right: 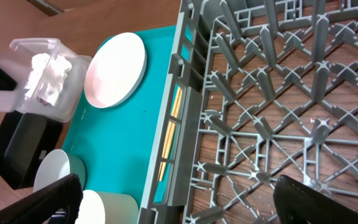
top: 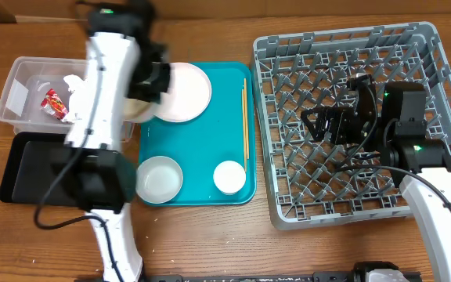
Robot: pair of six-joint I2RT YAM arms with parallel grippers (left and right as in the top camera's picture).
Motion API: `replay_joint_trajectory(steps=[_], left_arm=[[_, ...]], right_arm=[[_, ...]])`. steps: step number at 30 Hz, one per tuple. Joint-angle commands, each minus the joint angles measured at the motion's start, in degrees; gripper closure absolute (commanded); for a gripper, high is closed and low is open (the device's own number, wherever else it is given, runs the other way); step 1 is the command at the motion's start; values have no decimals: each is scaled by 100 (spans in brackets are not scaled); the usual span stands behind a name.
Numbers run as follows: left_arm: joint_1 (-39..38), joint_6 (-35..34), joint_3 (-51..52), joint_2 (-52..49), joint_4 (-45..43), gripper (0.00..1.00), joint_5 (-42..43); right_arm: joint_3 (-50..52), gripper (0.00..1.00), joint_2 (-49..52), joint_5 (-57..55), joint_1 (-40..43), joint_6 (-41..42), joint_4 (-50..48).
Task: Sort waste into correct bins and load items into the dishwasher
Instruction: 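Carry the pink bowl left and pour rice onto the black tray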
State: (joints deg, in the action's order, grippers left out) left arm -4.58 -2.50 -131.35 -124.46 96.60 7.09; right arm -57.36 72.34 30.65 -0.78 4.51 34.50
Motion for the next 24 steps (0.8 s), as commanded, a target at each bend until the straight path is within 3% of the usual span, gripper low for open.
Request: replay_joint_trajectory(steps=[1,5,12,17,24], left_arm=[[737,361,111,841,24,96,348],[1342,564,1036,1598,-46,96,621],[2907,1224,4527,3340,-1665,96,1829],[3956,1563,5976,3353,-2811,96,2898],[4409,1447,6778,3095,-4159,96,4256]], right_arm=[[-138,0,-4,33,11,17,-33],[-138,0,-4,35,11,17,13],[-138,0,-4,35,11,17,37],[-138,0,-4,33,11,17,118],[-138,0,-4,33,11,15,214]])
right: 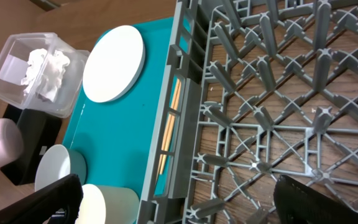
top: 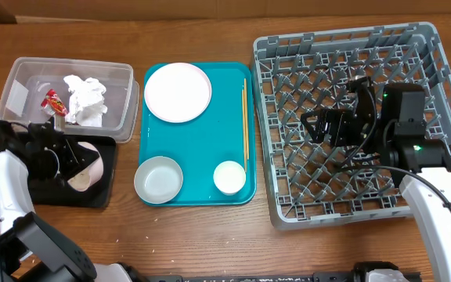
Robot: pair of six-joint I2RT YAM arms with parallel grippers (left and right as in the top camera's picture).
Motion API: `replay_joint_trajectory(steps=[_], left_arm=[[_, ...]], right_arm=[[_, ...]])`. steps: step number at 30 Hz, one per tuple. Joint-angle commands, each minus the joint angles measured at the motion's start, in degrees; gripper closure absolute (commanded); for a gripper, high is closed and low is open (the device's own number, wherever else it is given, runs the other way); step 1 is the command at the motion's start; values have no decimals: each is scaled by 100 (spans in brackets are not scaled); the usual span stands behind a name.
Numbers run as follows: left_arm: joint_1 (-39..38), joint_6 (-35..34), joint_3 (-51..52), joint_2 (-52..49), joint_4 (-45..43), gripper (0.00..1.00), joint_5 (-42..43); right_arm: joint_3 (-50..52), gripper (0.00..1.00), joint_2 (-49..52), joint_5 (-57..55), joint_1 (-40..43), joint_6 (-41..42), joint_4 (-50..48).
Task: Sort waste into correct bins and load items into the dishwasher
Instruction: 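Carry the pink bowl left and pour rice onto the black tray, then return the bowl to the teal tray and grasp the white cup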
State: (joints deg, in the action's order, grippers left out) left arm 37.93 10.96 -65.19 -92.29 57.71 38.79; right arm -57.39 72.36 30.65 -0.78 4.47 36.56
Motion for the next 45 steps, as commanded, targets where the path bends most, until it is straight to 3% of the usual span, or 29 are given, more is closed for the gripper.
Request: replay_joint_trajectory(steps=[1,7,16,22,31,33,45], left_arm=[[210,101,173,-199,-385,96,1325],[636,105,173,-584,-575,96,3296],[1738,107,173,-590,46,96,4155],[1991,103,173,-590,-160,96,5134],[2028,-507,170,-590,-787,96,5040],[2046,-1134,170,-590,-1005,96,4874],[2044,-1416,170,-590,-1357,96,4918]], right_arm=[[-133,0,-7,33,11,20,13],[-133,0,-7,33,11,22,57],[-133,0,-7,33,11,22,144],[-133,0,-7,33,11,22,186],[-133,0,-7,33,11,20,214],[-133,0,-7,31,11,20,216],[-133,0,-7,31,11,20,212]])
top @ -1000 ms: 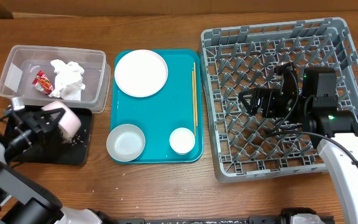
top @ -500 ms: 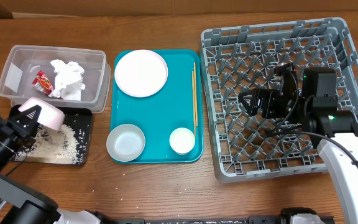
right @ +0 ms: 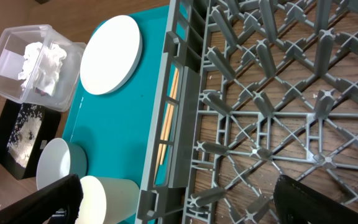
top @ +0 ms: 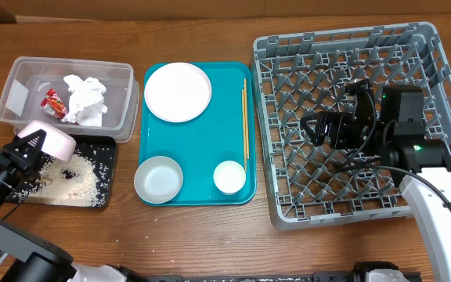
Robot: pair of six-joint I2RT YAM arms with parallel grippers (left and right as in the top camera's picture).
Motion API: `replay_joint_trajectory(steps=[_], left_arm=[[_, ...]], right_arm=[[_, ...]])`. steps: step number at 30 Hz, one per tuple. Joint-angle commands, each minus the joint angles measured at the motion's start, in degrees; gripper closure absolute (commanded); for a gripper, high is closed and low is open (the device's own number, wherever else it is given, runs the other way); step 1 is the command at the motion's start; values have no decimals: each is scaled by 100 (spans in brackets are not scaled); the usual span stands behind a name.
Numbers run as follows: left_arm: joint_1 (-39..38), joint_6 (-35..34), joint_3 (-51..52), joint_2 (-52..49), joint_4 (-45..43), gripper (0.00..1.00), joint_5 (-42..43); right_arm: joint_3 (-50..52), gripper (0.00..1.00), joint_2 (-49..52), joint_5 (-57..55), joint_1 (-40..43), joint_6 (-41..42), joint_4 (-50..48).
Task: Sort waste into correct bins and load items into the dishwasher
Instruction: 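Return the bowl to the teal tray and grasp the white cup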
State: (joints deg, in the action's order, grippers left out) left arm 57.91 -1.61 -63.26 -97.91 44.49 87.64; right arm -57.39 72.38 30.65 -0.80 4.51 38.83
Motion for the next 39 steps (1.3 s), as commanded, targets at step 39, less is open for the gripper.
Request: replay_joint_trajectory(steps=[39], left_arm=[[-7676,1735,-1646,184,-273,96,-8719]], right_arm=[[-133,0,-9,31,13,15,-9]])
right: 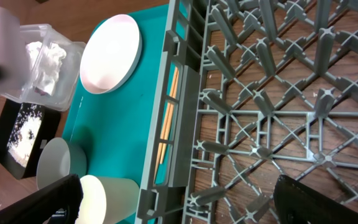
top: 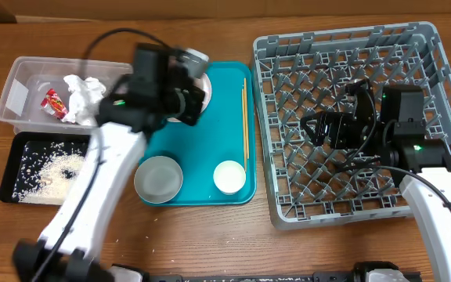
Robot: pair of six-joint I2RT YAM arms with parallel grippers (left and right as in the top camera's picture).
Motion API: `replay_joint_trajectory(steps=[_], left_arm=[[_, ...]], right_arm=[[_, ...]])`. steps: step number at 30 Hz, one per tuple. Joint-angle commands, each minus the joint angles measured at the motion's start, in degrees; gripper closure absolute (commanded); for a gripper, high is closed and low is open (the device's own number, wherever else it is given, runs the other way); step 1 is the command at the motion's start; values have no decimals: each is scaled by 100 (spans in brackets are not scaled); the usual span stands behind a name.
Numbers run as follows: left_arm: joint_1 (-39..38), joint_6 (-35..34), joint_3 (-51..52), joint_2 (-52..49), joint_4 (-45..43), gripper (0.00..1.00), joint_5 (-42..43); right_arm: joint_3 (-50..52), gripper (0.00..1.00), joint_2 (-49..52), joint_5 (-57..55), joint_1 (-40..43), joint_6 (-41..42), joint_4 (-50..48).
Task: Sort waste into correct bins and load items into the dishwasher
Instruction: 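Return the bowl to the teal tray and grasp the white cup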
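Observation:
My left gripper (top: 185,100) is blurred above the white plate (right: 107,56) at the back of the teal tray (top: 210,149). In the right wrist view a pale pink blur at the upper left is the pink bowl, which the left gripper seems to hold. My right gripper (right: 188,205) hangs wide open and empty over the grey dish rack (top: 351,47). On the tray's front stand a grey bowl (top: 159,178) and a white cup (top: 229,176). Chopsticks (top: 245,117) lie along its right edge.
A clear bin (top: 22,74) at the back left holds white tissue (top: 81,98) and a red wrapper (top: 53,100). In front of it, the black bin (top: 6,168) holds scattered rice (top: 53,168). The rack's prongs stand under the right gripper.
My left arm has moved from the table's left edge beside the black bin to above the plate on the tray, taking the pink bowl along. The rice stays in the black bin. The right arm is unchanged.
First my left arm reached over the clear bin and plate. Then it held the pink bowl tipped in the black bin. After that rice lay in that bin, the bowl still held beside it. Now the bowl is over the tray. The right gripper stayed open over the rack.

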State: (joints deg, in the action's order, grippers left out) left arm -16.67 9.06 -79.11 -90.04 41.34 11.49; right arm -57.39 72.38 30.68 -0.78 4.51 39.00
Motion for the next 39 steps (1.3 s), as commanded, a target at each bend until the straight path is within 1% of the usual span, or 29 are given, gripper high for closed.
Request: replay_joint_trajectory(steps=[1,5,11,16,20,21,24,29,30,31,33,34,36,39], left_arm=[[-247,796,-61,-813,72,96,-1038],[-260,1532,-61,-1333,431,96,-470],[-260,1585,-42,-1681,1071,96,-339],[-260,1554,31,-2055,1178,95,-155],[-260,1366,28,-2170,1176,79,-133],[-260,1360,-4,-2164,1189,77,-131],[-260,1357,-304,-2155,1480,72,-98],[-260,1364,-1519,-2155,2544,66,168],[-260,1508,-1998,-2155,2955,62,413],[-260,1711,-2124,-2155,3093,59,632],[-284,2608,-2291,-2155,3460,52,1252],[-319,2968,-2277,-2168,3589,51,1239],[-369,3237,-2168,-2208,3639,51,1167],[-468,3362,-1862,-2216,3501,49,1012]], right_arm=[[-133,0,-9,28,11,15,-26],[-133,0,-9,28,11,13,-31],[-133,0,-9,26,11,13,-31],[-133,0,-9,26,11,13,-28],[-133,0,-9,26,11,13,-33],[-133,0,-9,26,11,13,-35],[-133,0,-9,26,11,13,-35],[-133,0,-9,26,11,13,-39],[-133,0,-9,26,11,13,-37],[-133,0,-9,26,11,11,-37],[-133,0,-9,26,11,13,-37],[-133,0,-9,26,11,13,-37],[-133,0,-9,26,11,13,-37],[-133,0,-9,26,11,11,-31]])
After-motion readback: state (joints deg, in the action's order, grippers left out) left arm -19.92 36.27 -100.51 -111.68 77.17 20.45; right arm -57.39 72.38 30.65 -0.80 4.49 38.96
